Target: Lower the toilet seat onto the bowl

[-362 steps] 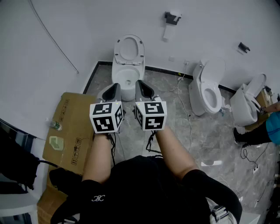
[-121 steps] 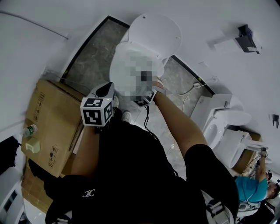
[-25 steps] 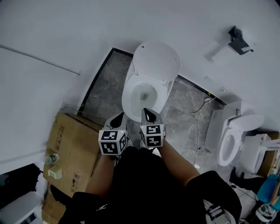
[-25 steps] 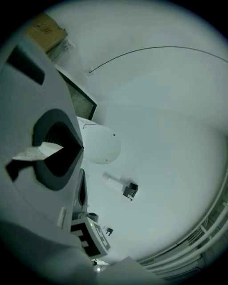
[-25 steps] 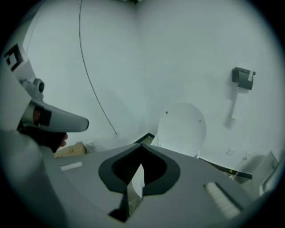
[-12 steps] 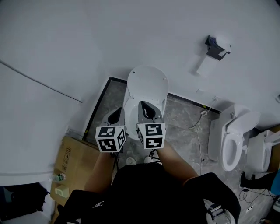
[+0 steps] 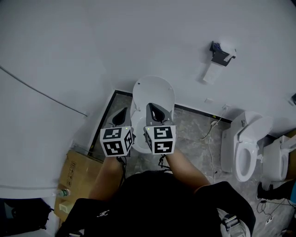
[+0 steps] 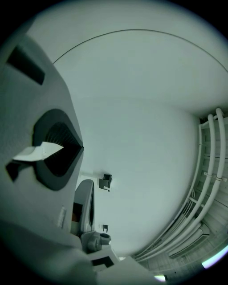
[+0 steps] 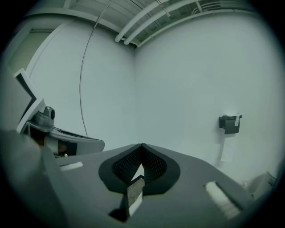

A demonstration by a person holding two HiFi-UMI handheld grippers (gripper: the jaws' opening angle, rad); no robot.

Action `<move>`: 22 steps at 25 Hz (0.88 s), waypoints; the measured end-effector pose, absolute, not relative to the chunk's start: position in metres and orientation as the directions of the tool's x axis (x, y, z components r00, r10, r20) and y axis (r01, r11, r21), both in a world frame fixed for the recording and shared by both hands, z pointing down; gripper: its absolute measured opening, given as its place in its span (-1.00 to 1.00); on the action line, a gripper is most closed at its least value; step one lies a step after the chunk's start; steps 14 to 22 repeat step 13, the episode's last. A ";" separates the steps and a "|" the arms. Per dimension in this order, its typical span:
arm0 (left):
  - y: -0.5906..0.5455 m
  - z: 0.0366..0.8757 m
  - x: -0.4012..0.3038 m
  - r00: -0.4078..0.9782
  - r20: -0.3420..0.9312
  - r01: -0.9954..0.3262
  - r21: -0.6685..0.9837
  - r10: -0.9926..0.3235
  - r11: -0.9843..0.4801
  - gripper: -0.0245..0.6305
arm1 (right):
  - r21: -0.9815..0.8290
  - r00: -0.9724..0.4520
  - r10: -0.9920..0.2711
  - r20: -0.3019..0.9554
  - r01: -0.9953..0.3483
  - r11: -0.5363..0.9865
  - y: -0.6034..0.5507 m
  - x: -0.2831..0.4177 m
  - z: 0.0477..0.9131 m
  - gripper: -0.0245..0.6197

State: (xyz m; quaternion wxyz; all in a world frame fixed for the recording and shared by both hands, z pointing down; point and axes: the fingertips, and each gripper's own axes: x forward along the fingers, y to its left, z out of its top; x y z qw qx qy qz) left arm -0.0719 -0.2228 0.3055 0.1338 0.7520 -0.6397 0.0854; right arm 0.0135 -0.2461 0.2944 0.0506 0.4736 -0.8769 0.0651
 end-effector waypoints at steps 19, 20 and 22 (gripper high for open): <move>-0.227 0.313 -0.075 0.175 0.314 -0.984 0.094 -0.933 -0.153 -0.90 | -0.125 -0.557 -0.808 0.191 -0.830 0.543 -0.253 0.010 0.311 -0.90; -0.227 0.313 -0.075 0.175 0.314 -0.984 0.094 -0.933 -0.153 -0.90 | -0.125 -0.557 -0.808 0.191 -0.830 0.543 -0.253 0.010 0.311 -0.90; -0.227 0.313 -0.075 0.175 0.314 -0.984 0.094 -0.933 -0.153 -0.90 | -0.125 -0.557 -0.808 0.191 -0.830 0.543 -0.253 0.010 0.311 -0.90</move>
